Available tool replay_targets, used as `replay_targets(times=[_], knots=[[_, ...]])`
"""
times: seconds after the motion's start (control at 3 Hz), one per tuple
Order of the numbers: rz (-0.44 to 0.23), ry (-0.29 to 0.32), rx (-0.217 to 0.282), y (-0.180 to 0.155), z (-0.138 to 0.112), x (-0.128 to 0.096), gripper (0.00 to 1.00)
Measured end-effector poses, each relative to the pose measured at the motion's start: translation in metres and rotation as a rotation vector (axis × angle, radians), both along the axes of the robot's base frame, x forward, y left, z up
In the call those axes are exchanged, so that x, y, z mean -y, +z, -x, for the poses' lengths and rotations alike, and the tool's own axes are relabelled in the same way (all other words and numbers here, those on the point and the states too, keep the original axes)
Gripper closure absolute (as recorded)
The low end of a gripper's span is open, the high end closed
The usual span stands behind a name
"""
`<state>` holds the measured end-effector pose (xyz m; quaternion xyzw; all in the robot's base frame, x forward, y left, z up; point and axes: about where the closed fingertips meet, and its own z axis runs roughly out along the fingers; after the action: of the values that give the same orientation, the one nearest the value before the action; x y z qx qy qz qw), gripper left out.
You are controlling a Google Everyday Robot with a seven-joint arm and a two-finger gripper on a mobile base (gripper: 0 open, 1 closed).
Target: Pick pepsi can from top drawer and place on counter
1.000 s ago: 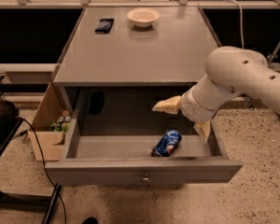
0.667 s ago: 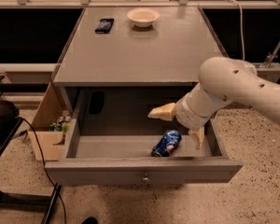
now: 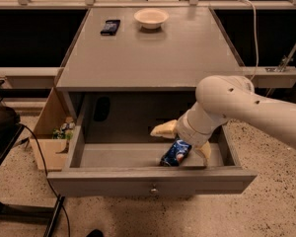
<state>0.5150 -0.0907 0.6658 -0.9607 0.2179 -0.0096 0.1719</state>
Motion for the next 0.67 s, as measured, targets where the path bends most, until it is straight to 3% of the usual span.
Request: replay_targets(times=[0.67], knots=[[0.011,-0.019,0.007,-0.0023,0.0005,0.0053,0.0]])
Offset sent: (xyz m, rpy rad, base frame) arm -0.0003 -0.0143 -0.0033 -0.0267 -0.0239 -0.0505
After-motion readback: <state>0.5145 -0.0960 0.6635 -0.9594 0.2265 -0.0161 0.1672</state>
